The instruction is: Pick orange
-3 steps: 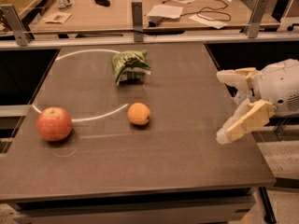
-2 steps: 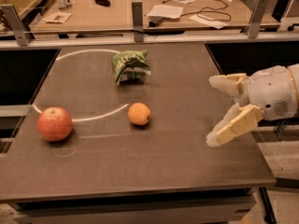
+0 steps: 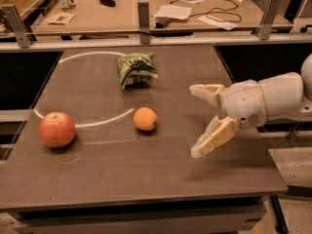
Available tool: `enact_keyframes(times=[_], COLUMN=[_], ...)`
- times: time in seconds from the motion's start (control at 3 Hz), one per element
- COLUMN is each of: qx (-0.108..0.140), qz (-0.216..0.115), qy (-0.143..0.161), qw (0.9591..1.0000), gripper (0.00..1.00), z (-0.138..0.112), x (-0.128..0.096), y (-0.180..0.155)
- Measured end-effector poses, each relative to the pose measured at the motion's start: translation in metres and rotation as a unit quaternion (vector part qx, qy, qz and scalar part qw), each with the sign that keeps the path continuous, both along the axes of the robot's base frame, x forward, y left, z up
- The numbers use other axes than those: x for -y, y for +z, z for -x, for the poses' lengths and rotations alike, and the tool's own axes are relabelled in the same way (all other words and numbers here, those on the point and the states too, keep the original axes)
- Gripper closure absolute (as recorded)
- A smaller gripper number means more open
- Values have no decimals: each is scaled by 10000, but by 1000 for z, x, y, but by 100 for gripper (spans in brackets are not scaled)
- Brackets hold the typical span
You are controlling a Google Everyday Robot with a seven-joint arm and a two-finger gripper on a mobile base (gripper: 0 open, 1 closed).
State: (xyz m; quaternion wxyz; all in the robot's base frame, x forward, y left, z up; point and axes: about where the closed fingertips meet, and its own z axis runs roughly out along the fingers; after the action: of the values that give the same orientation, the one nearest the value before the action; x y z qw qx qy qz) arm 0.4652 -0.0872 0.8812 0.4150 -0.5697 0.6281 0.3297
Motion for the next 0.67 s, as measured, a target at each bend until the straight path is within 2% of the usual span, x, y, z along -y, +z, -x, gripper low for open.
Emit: enact_keyframes(times=[0.33, 0.67], qx=[169, 95], qz=[22, -30], qy=[190, 122], qw=[9997, 9999], gripper=[0, 0], z=[-10, -21], x=[-14, -27], y=[-17, -32])
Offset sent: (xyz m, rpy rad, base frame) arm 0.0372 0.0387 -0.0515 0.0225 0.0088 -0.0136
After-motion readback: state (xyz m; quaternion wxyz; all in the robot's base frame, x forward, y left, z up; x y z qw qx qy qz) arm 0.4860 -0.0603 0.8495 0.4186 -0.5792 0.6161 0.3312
